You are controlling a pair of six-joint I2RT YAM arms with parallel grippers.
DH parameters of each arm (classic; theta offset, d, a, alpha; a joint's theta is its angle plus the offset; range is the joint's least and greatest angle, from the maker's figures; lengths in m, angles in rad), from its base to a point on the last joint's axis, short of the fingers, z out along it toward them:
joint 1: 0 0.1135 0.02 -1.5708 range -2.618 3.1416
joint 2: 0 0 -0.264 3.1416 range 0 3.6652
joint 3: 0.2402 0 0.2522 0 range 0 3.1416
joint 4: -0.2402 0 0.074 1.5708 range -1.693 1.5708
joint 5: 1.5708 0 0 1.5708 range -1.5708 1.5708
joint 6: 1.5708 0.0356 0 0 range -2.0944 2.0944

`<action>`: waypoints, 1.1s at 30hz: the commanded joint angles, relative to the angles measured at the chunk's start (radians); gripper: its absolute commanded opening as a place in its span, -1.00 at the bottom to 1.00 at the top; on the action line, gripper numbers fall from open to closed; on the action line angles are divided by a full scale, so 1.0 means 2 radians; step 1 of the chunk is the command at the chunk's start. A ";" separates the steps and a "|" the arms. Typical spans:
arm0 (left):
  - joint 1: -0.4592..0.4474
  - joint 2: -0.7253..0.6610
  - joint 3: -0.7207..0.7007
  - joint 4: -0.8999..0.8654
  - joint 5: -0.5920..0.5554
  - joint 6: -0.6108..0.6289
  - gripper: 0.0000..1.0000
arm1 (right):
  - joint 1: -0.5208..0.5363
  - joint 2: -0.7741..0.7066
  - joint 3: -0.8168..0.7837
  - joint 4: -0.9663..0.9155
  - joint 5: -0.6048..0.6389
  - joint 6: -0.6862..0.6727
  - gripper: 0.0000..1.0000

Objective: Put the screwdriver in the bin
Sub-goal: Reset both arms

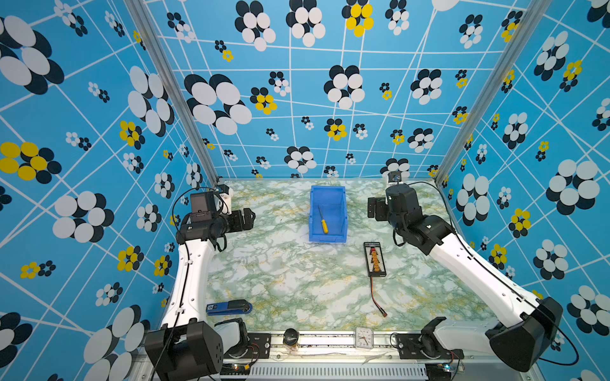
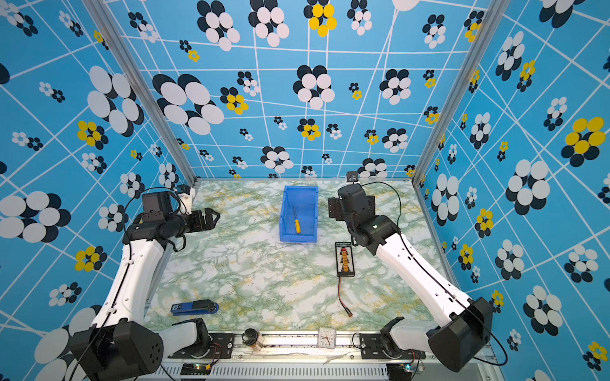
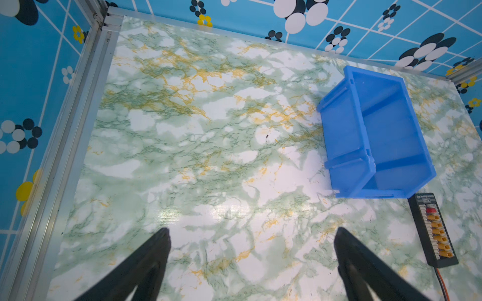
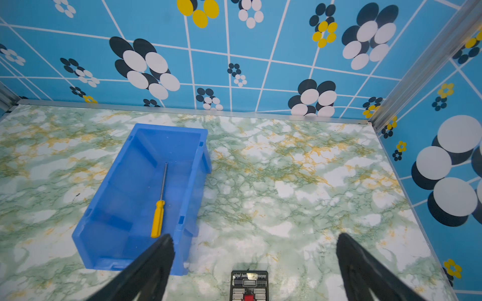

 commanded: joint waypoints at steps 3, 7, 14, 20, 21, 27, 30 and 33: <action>0.007 -0.011 -0.096 0.151 -0.022 -0.040 0.99 | -0.022 -0.033 -0.048 0.032 0.020 0.003 0.98; 0.006 -0.019 -0.186 0.287 -0.027 -0.054 0.99 | -0.049 -0.047 -0.091 0.050 0.020 0.021 0.98; 0.002 0.032 -0.263 0.442 -0.018 -0.048 0.99 | -0.083 -0.059 -0.159 0.098 0.027 0.023 0.98; -0.010 0.077 -0.313 0.566 -0.036 -0.043 0.98 | -0.110 -0.075 -0.235 0.188 0.034 0.020 0.98; -0.012 0.083 -0.319 0.583 -0.041 -0.041 0.98 | -0.117 -0.074 -0.242 0.195 0.032 0.022 0.99; -0.021 0.113 -0.330 0.639 -0.052 -0.047 0.99 | -0.141 -0.062 -0.273 0.230 0.028 0.006 0.99; -0.031 0.133 -0.335 0.679 -0.052 -0.049 0.98 | -0.149 -0.056 -0.307 0.291 0.035 -0.016 0.99; -0.049 0.135 -0.336 0.678 -0.066 -0.031 0.98 | -0.167 -0.049 -0.337 0.349 0.031 -0.025 0.98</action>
